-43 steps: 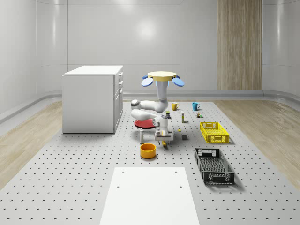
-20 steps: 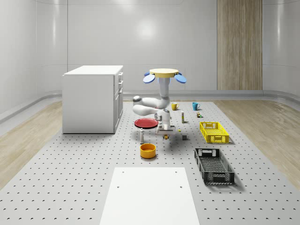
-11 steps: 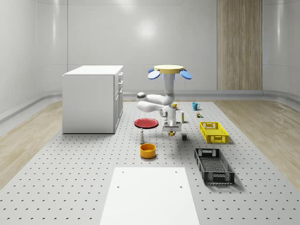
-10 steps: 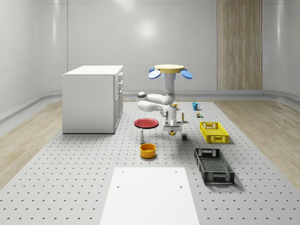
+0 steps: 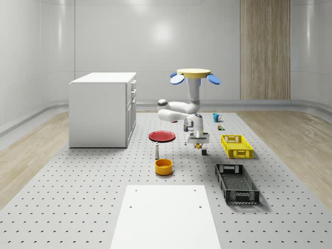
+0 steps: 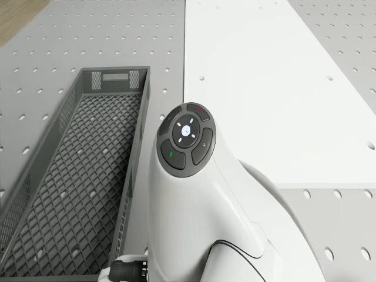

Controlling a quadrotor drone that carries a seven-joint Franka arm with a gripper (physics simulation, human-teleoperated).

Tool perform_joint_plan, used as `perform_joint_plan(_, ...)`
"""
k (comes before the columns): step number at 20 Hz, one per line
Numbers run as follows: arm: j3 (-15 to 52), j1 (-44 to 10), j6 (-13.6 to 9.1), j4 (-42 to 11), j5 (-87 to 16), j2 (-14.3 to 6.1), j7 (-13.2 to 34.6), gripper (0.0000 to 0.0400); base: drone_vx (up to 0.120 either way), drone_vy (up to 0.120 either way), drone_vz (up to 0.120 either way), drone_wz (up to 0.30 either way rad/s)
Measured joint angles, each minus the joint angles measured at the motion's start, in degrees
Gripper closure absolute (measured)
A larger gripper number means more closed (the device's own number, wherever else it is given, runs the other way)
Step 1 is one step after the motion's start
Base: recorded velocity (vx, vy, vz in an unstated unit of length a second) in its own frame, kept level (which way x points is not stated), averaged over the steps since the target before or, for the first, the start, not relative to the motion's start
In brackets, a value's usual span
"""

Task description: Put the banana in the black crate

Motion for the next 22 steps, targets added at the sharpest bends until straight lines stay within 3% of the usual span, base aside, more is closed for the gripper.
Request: perform_joint_plan(22,0.10,-0.13,0.61,0.02,0.27,-0.66,0.10,0.0202,0.120,0.120,0.000,0.000)
